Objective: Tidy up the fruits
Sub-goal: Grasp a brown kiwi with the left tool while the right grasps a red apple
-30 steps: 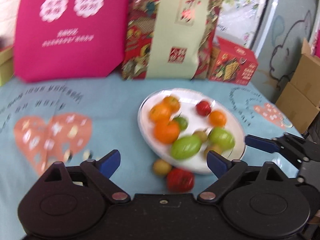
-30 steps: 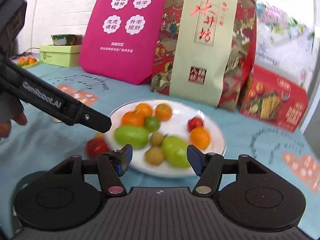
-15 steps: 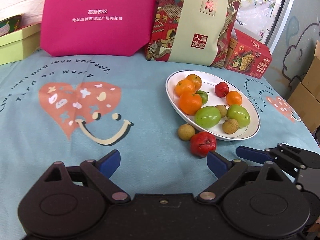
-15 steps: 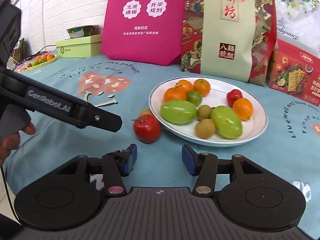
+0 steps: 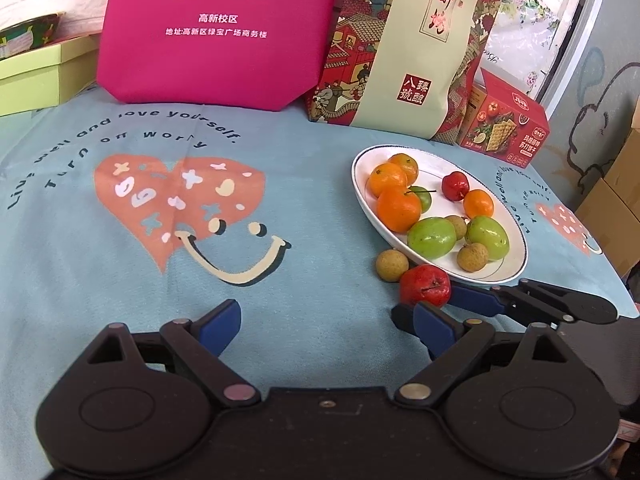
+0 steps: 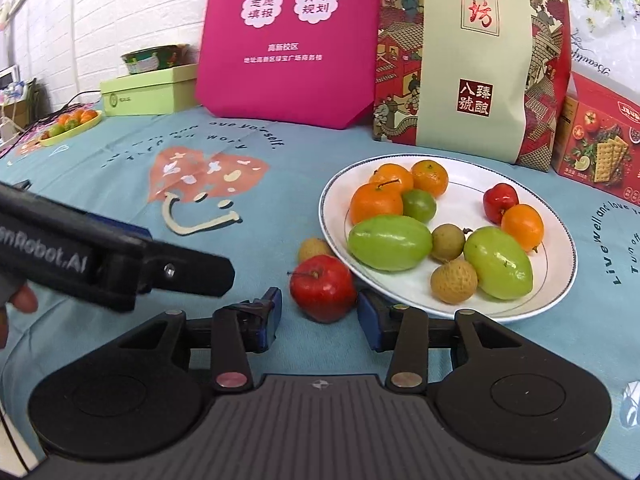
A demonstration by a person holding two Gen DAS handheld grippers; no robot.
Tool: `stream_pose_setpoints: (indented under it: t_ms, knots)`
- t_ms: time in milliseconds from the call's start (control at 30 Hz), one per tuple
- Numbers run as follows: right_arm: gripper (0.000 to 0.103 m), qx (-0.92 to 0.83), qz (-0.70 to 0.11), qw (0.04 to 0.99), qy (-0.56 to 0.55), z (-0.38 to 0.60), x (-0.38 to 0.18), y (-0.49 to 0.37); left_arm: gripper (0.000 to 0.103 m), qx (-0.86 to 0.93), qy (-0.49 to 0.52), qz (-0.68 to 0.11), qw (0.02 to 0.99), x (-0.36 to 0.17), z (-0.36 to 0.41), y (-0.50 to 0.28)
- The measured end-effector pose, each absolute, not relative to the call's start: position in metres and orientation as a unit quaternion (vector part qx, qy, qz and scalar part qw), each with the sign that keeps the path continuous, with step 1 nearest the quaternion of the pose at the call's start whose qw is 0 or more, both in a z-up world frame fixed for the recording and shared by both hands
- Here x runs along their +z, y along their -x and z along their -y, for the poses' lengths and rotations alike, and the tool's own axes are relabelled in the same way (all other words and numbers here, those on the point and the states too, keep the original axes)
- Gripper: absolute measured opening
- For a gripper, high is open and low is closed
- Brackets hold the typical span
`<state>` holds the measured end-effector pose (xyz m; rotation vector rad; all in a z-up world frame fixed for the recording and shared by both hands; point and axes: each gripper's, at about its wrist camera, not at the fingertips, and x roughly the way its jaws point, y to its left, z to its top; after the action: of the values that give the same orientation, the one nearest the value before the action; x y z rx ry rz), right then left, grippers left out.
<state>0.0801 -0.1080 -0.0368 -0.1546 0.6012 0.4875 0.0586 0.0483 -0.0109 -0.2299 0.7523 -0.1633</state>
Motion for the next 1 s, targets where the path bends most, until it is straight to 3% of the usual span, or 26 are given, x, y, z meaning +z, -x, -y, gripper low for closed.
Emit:
stream_pose_setpoints:
  t_ms: [67,1000]
  knots:
    - [0.062,0.233,-0.294,0.924,0.072,0.109,-0.037,-0.081,0.103,-0.081,0.112,-0.366,0.920,-0.011,-0.047,-0.060]
    - [0.062,0.209,-0.311,0.926,0.049,0.161,-0.032,-0.061,0.103,-0.169,0.014,-0.367,0.914,-0.024,0.001,-0.117]
